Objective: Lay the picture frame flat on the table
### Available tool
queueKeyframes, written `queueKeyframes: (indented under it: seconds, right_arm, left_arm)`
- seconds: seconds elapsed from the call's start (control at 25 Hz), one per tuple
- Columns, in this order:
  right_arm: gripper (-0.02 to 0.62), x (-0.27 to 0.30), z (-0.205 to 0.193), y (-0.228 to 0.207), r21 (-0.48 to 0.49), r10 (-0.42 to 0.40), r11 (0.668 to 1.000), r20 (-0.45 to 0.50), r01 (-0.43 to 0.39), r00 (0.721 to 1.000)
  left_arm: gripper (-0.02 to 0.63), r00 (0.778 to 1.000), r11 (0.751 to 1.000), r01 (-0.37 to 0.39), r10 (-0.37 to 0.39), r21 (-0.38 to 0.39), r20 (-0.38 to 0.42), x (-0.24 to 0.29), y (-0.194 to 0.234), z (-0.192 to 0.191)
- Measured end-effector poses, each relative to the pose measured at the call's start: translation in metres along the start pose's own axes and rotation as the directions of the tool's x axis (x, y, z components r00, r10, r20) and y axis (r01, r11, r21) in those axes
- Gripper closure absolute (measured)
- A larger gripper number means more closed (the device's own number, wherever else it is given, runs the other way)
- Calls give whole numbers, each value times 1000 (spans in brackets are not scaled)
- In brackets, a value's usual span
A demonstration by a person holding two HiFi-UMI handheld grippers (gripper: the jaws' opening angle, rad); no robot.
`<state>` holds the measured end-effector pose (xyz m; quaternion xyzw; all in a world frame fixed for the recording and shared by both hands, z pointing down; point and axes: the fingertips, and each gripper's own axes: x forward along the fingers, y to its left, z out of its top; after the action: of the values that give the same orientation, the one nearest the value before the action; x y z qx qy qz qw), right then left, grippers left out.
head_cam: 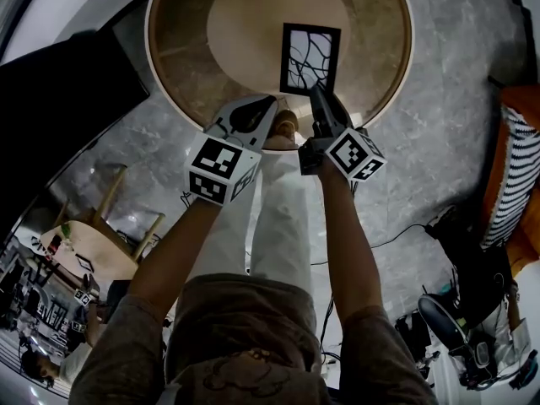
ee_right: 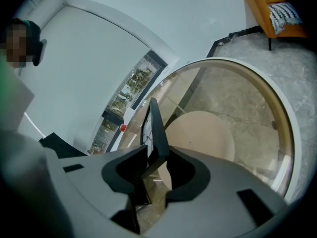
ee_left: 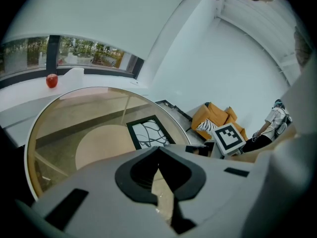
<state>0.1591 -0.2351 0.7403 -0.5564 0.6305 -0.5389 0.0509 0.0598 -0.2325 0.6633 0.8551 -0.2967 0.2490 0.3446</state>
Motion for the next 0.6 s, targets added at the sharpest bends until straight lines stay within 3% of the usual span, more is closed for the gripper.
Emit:
queueKeyframes:
  seconds: [0.4, 0.6]
  right_arm:
    - [453, -2, -13, -4, 49, -15, 999, -22, 16, 1000]
    - [436, -3, -12, -11, 26, -81, 996, -44, 82, 996]
  left_arm:
    - [589, 1000, 1000, 9, -9, -13, 8, -6, -3, -2]
    - [589, 1000, 1000, 14, -14, -17, 7, -5, -4, -2]
